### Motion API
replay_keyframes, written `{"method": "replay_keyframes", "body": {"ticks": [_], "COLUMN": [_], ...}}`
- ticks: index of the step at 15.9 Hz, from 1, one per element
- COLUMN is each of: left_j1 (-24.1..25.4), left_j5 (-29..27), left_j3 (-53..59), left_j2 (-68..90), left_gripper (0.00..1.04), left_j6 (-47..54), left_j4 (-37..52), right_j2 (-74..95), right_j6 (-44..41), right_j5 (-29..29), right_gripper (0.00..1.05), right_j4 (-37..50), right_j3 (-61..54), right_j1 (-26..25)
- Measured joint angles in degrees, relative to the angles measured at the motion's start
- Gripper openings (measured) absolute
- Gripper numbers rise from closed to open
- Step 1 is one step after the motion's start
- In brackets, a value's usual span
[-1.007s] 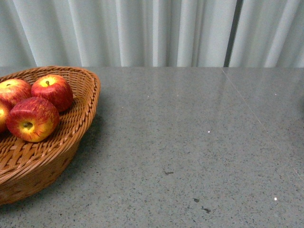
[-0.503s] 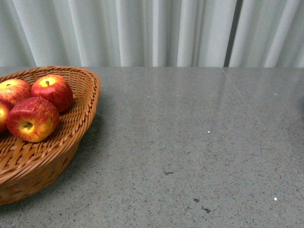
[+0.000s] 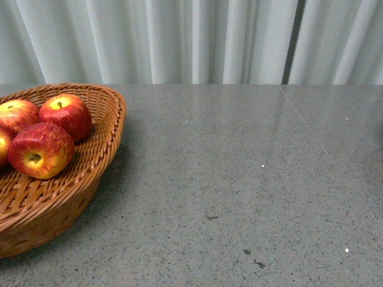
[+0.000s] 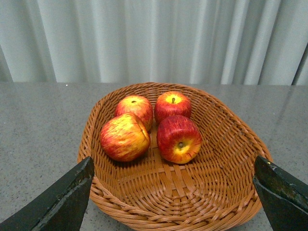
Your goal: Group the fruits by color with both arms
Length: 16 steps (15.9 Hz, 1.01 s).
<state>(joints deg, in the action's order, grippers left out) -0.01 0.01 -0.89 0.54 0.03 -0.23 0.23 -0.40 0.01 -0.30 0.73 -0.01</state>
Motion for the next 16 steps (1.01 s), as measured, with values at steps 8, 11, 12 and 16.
{"method": "replay_keyframes", "body": {"ticks": [8, 11, 12, 16], "left_j1": [0.00, 0.00, 0.00, 0.00], "left_j5": [-0.02, -0.02, -0.02, -0.02], "left_j3": [0.00, 0.00, 0.00, 0.00], "left_j2": [0.00, 0.00, 0.00, 0.00], "left_gripper": [0.98, 0.98, 0.98, 0.98], "left_j6": [0.00, 0.00, 0.00, 0.00], "left_j4": [0.00, 0.00, 0.00, 0.00], "right_j2": [0.00, 0.02, 0.00, 0.00], "right_j6": [0.02, 0.00, 0.00, 0.00], "right_j5": [0.00, 0.00, 0.00, 0.00], "right_gripper": [1.00, 0.98, 0.98, 0.98], "right_j4": [0.00, 0.00, 0.00, 0.00], "right_j3": [0.00, 0.00, 0.00, 0.00], "right_j1": [0.00, 0.00, 0.00, 0.00]}}
